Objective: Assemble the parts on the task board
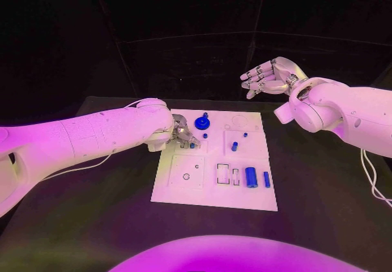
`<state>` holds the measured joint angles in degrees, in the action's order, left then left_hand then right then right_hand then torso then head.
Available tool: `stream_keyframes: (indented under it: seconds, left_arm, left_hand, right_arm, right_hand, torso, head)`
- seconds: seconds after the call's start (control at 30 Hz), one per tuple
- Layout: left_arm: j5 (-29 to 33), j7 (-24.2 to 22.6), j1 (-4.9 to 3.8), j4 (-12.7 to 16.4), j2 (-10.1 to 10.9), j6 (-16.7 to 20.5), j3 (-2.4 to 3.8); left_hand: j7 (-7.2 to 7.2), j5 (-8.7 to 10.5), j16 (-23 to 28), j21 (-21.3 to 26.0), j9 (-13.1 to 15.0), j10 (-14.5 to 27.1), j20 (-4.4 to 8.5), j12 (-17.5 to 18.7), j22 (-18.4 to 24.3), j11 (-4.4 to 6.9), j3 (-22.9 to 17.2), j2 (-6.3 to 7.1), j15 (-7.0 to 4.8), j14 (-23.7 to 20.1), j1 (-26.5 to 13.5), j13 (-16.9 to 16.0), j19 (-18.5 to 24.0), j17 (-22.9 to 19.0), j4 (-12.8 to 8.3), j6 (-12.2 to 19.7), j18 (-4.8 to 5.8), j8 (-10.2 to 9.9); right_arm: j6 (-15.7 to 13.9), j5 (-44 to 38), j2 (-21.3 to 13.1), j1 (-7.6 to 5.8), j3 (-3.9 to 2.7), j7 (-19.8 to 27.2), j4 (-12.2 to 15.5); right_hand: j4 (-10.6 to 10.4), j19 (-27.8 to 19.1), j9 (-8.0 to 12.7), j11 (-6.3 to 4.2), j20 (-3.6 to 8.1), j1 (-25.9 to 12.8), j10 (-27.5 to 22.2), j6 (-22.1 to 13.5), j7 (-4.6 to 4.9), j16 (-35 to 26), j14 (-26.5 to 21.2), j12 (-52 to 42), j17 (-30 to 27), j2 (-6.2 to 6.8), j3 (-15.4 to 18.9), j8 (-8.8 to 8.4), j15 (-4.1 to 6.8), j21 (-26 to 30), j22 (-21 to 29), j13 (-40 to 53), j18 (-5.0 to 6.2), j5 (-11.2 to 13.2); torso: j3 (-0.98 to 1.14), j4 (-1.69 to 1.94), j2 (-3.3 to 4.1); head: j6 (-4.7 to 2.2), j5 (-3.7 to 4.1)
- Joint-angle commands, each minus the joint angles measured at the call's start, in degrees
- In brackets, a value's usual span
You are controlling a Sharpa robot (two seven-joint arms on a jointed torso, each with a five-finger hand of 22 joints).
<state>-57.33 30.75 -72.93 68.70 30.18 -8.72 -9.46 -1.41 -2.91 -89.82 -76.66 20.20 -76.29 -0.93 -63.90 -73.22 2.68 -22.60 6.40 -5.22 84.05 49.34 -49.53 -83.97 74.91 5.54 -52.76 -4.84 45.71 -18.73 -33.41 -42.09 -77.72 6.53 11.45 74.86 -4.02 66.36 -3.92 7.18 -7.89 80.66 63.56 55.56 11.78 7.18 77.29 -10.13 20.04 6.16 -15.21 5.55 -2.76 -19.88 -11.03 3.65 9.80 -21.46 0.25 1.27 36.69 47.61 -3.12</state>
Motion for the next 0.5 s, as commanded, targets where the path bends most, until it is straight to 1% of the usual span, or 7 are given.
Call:
stream_keyframes:
  seconds: [0.03, 0.1, 0.17, 0.27, 0.33, 0.43, 0.5]
  left_arm:
    - [-0.1, 0.3, 0.02, 0.2, 0.4, 2.3, 0.02]
    - [-0.1, 0.0, 0.02, 0.3, 0.6, 3.5, 0.09]
    - [-0.1, -0.2, 0.02, 0.4, 0.7, 4.4, 0.17]
    - [-0.1, -0.5, 0.02, 0.6, 1.0, 5.1, 0.32]
    - [-0.1, -0.6, 0.03, 0.8, 1.2, 5.3, 0.64]
    - [0.1, -0.7, 0.03, 1.4, 1.7, 5.3, 1.91]
    - [0.6, -0.9, 0.04, 1.9, 2.1, 4.9, 3.22]
  left_hand:
    - [0.13, 0.27, -0.2, -0.4, -0.3, 0.1, 0.55, -0.4, -0.2, -0.02, 3.0, 0.59, -0.66, 5.9, -0.8, -0.2, -1.1, 15.1, 1.3, -0.3, 1.14, -0.3]
    - [0.23, 0.27, -0.2, -0.5, -0.5, 0.1, 0.7, -0.5, -0.3, 0.11, 4.8, 0.98, -0.78, 5.9, -1.0, -0.3, -1.1, 15.1, 2.2, -0.4, 1.14, -0.5]
    - [0.33, 0.29, -0.2, -0.5, -0.6, 0.1, 0.82, -0.4, -0.3, 0.17, 6.5, 1.11, -0.9, 5.9, -0.8, -0.3, -1.1, 15.1, 3.1, -0.5, 1.17, -0.6]
    - [0.4, 0.27, -0.2, -0.5, -0.8, 0.1, 0.93, -0.5, -0.4, 0.23, 8.4, 0.85, -0.99, 5.9, -0.2, -0.4, -1.1, 15.1, 4.3, -0.6, 1.18, -0.7]
    - [0.41, 0.27, -0.2, -0.5, -0.8, 0.1, 0.97, -0.5, -0.4, 0.25, 9.0, 0.67, -0.99, 5.9, 0.2, -0.4, -1.1, 15.1, 4.7, -0.7, 1.18, -0.8]
    - [0.45, 0.27, -0.2, -0.5, -1.0, 0.0, 1.07, -0.6, -0.5, 0.31, 11.3, -0.1, -1.02, 5.9, 2.4, -0.6, -1.2, 15.1, 5.8, -0.9, 1.19, -0.9]
    - [0.44, 0.27, -0.2, -0.4, -1.1, 0.0, 1.08, -0.6, -0.4, 0.31, 12.5, -0.41, -1.03, 5.9, 3.3, -0.7, -1.1, 15.1, 6.3, -0.9, 1.17, -0.9]
  right_arm:
    - [0.4, -0.1, 0.0, -0.12, -0.04, 0.5, 0.0]
    - [0.3, -0.1, 0.0, -0.12, -0.04, 0.5, 0.0]
    - [0.3, -0.1, 0.0, -0.12, -0.04, 0.4, -0.1]
    - [0.3, -0.1, 0.0, -0.12, -0.04, 0.4, -0.1]
    - [0.3, -0.1, 0.0, -0.12, -0.04, 0.4, -0.1]
    - [0.3, -0.1, 0.0, -0.12, -0.04, 0.5, -0.1]
    - [0.3, -0.1, -0.1, -0.11, -0.04, 0.5, -0.2]
  right_hand:
    - [0.1, 0.1, 0.0, 0.25, -0.15, -0.6, -0.4, -0.4, -0.04, -0.4, 0.4, 0.4, -0.1, -0.02, 0.0, -0.38, -0.03, 0.3, 0.1, -0.1, 0.49, -0.4]
    - [0.1, 0.1, 0.0, 0.25, -0.15, -0.6, -0.4, -0.4, -0.04, -0.4, 0.4, 0.4, -0.1, -0.02, 0.0, -0.38, -0.03, 0.3, 0.1, -0.1, 0.49, -0.4]
    - [0.1, 0.1, 0.0, 0.25, -0.15, -0.6, -0.4, -0.4, -0.04, -0.4, 0.4, 0.4, -0.1, -0.02, 0.0, -0.38, -0.03, 0.3, 0.1, -0.1, 0.49, -0.4]
    - [0.1, 0.1, 0.0, 0.26, -0.17, -0.6, -0.4, -0.4, -0.04, -0.5, 0.3, 0.4, -0.1, -0.03, 0.0, -0.39, -0.05, 0.4, 0.1, -0.1, 0.48, -0.4]
    - [0.1, 0.1, 0.0, 0.26, -0.17, -0.6, -0.4, -0.4, -0.04, -0.5, 0.3, 0.4, -0.1, -0.03, 0.0, -0.39, -0.05, 0.4, 0.1, -0.1, 0.48, -0.4]
    - [0.1, 0.1, 0.0, 0.26, -0.17, -0.6, -0.4, -0.4, -0.04, -0.5, 0.3, 0.4, -0.1, -0.03, 0.0, -0.39, -0.05, 0.4, 0.1, -0.1, 0.48, -0.4]
    - [0.1, 0.1, 0.0, 0.26, -0.17, -0.6, -0.4, -0.4, -0.04, -0.5, 0.3, 0.4, -0.1, -0.03, 0.0, -0.39, -0.05, 0.4, 0.1, -0.1, 0.48, -0.4]
  torso:
    - [-0.01, -0.01, 0.01]
    - [-0.04, -0.01, 0.0]
    - [-0.01, 0.01, 0.01]
    - [0.0, 0.01, 0.01]
    - [-0.01, 0.0, 0.0]
    - [-0.01, 0.01, 0.01]
    - [0.0, 0.0, 0.02]
  head:
    - [0.04, 0.03]
    - [0.02, 0.02]
    - [-0.01, 0.03]
    - [-0.05, 0.03]
    - [-0.08, 0.02]
    - [-0.2, 0.0]
    - [-0.26, 0.01]
